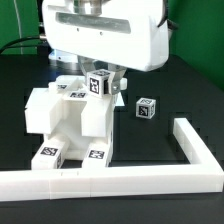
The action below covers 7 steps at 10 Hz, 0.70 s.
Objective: Assemble chair
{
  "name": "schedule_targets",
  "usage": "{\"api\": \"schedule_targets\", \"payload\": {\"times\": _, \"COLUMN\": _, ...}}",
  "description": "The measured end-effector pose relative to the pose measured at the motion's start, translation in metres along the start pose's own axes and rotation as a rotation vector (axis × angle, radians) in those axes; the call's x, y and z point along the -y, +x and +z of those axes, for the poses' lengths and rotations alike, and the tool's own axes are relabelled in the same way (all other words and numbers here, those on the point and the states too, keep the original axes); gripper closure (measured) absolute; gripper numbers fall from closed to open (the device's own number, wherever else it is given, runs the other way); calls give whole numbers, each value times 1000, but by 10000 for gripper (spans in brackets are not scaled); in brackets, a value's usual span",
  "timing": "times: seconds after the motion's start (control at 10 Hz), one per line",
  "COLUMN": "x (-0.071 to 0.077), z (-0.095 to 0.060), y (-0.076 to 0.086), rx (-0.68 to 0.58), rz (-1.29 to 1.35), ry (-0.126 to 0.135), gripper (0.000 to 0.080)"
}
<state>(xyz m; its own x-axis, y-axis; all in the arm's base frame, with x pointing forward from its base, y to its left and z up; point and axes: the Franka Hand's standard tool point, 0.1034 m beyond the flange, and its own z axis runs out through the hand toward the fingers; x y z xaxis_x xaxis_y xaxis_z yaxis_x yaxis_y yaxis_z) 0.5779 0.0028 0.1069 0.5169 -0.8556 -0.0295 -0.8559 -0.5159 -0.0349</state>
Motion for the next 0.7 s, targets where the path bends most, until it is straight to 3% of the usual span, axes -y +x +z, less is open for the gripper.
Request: {"api": "schedule_targets", "payload": {"times": 0.7, "x": 1, "z": 0, "y": -2, "rx": 9, "rz": 453, "ry": 5, "gripper": 528}}
